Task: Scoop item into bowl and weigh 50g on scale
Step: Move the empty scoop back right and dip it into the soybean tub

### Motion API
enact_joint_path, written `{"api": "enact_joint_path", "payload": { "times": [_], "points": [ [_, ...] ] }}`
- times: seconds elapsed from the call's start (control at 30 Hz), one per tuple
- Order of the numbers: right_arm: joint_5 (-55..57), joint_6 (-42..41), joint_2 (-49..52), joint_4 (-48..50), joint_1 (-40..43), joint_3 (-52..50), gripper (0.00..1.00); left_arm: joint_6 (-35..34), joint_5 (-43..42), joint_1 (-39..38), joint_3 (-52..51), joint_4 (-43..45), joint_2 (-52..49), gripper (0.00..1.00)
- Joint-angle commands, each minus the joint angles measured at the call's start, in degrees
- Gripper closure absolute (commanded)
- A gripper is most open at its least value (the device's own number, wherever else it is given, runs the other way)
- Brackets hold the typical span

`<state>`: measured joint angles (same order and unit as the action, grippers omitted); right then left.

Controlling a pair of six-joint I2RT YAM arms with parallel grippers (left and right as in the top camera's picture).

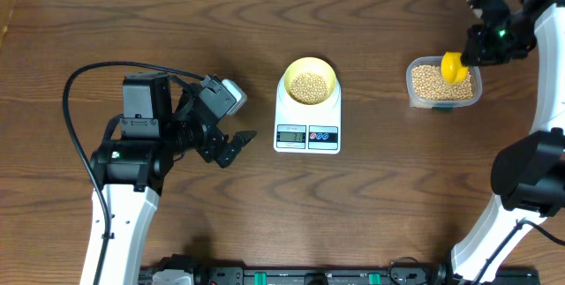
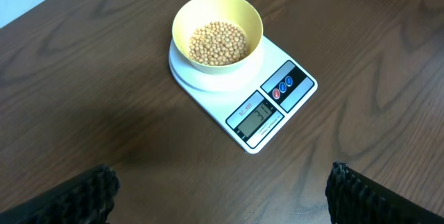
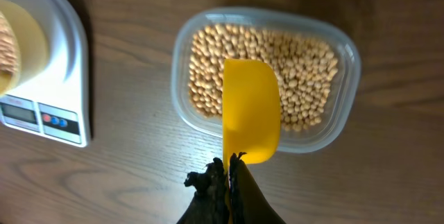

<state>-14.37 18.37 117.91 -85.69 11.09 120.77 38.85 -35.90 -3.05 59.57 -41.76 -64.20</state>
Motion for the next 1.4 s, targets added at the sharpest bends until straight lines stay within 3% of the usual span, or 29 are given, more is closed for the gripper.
{"api": "enact_joint_path", "payload": {
  "times": [0.0,0.5,0.67,1.1,1.37],
  "points": [
    [3.39,-1.88,-0.76,0.94,-0.33,-2.71,0.99,0.35,-0.74,0.2,-0.13,0.0,-0.22,0.02],
    [6.21,-3.21,-0.66,14.86,-0.31,-14.51,0.99,0.35,-0.74,0.2,-0.13,0.0,-0.22,0.02],
    [0.28,-3.37,-0.57,18.27,-0.31,-17.2,0.99,0.35,-0.74,0.2,-0.13,0.0,-0.22,0.02],
    [-9.33,-3.37,-0.57,17.68,0.33,-18.64,0.99,0.35,-0.74,0.2,-0.13,0.0,-0.22,0.03],
    [-17.4,-5.07,-0.57,17.31,5.14,-18.64,0.99,0.35,-0.74,0.2,-0.13,0.0,-0.22,0.02]
  ]
}}
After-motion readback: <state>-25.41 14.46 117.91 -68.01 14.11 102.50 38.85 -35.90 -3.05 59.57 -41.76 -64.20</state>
